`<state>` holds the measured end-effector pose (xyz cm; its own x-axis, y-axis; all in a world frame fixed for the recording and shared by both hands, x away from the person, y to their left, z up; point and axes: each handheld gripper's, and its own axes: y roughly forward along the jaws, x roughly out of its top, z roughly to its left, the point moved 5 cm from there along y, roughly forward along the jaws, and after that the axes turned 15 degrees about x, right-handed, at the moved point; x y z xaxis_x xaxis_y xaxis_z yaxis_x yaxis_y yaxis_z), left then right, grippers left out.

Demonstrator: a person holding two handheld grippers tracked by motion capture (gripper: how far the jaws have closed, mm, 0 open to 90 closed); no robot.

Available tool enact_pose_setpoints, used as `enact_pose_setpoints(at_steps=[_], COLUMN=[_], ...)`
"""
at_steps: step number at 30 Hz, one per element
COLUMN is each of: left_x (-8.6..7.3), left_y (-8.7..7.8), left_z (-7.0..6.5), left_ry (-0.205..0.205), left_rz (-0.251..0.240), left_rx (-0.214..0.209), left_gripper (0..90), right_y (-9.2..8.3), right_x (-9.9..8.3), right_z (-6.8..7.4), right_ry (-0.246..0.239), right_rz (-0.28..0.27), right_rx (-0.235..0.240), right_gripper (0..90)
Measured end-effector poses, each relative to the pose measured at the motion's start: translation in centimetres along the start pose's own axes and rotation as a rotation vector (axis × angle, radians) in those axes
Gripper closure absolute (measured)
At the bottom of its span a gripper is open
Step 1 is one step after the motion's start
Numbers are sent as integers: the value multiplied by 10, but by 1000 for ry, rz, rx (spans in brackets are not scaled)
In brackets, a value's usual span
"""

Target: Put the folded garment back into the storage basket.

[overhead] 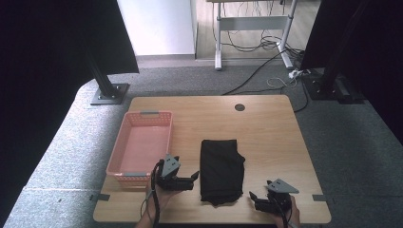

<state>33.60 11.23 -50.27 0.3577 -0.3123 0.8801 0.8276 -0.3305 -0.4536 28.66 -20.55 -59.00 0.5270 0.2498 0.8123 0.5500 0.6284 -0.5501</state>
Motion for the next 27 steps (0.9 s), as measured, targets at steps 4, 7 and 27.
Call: enact_pose_setpoints(at_steps=[4,7,27], left_x=[4,7,10], left_y=[2,3,22], left_z=[-1,-2,-9], left_ry=[2,5,7], left_rz=[-2,-5,29], left_rx=[-1,0,-5], left_gripper=[50,50,53], right_y=[0,0,1], right_x=[0,0,-1], right_z=[0,0,1], right_ry=[-1,-1,-4], right_rz=[1,2,5], right_rx=[-2,-3,-4], right_gripper=[150,150,150])
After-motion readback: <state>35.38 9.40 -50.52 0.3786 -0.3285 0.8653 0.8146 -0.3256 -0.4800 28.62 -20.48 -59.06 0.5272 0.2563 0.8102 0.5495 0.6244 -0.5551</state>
